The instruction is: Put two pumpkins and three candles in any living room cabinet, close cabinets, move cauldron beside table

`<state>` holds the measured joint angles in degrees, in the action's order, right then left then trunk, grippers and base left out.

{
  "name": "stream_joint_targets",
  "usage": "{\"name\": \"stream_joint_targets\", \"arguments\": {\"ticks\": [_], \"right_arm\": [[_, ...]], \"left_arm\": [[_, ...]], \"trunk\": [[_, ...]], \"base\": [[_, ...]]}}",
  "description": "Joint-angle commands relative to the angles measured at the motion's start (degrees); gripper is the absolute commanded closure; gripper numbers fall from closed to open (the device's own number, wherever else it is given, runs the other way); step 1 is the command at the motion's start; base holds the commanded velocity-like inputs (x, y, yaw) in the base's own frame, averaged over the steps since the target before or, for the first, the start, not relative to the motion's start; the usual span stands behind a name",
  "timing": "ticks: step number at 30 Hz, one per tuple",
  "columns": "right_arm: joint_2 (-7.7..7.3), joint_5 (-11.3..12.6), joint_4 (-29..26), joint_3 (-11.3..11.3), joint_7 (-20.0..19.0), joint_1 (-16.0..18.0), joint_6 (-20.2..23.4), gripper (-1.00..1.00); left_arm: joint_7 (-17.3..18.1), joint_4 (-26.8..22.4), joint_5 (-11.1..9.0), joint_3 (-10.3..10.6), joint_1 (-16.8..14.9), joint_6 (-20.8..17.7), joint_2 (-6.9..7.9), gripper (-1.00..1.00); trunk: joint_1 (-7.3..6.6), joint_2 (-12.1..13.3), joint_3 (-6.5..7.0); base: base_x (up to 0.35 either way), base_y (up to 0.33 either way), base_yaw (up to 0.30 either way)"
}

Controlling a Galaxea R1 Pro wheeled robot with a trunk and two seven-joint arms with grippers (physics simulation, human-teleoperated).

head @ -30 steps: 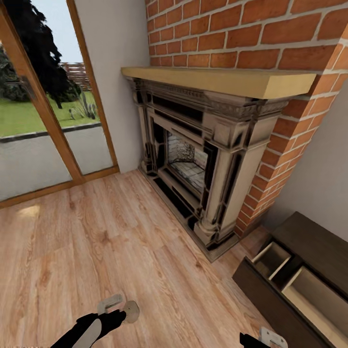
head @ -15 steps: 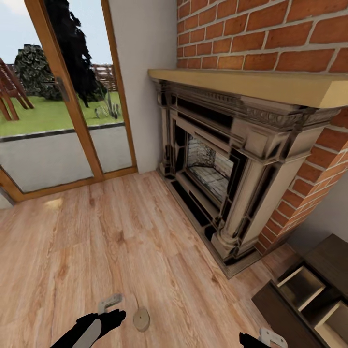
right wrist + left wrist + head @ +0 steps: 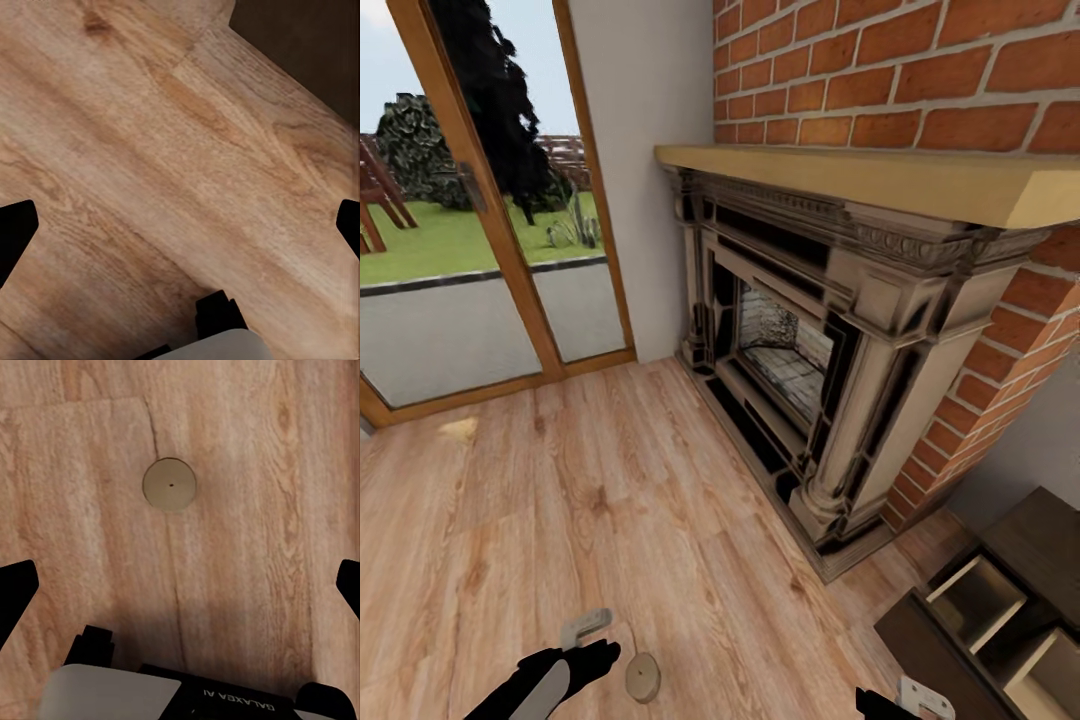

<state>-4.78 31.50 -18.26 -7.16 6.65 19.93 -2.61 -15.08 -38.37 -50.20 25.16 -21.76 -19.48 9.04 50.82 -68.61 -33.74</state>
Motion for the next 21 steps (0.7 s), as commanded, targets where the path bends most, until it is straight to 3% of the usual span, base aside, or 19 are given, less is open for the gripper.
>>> {"name": "stream_joint_targets", "arguments": {"ticks": [1, 12, 21], "right_arm": [[-0.05, 0.58, -0.02, -0.49, 0.29, 0.03, -0.2, -1.0], [-0.05, 0.58, -0.02, -0.49, 0.21, 0.03, -0.2, -1.0], [-0.05, 0.58, -0.02, -0.57, 0.13, 0.03, -0.25, -1.0]], "left_arm": [[-0.57, -0.15, -0.6, 0.36, -0.04, -0.04, 0.09, -1.0], [-0.57, -0.17, -0.6, 0.33, -0.04, -0.04, 0.1, -1.0], [-0.57, -0.16, -0.6, 0.34, -0.04, -0.04, 0.1, -1.0]], "trunk": [[0.0, -0.03, -0.05], [0.0, -0.03, -0.05], [0.0, -0.03, -0.05]], "base": [[0.009, -0.001, -0.001], [0.124, 0.076, 0.0], [0.176, -0.027, 0.0]]}}
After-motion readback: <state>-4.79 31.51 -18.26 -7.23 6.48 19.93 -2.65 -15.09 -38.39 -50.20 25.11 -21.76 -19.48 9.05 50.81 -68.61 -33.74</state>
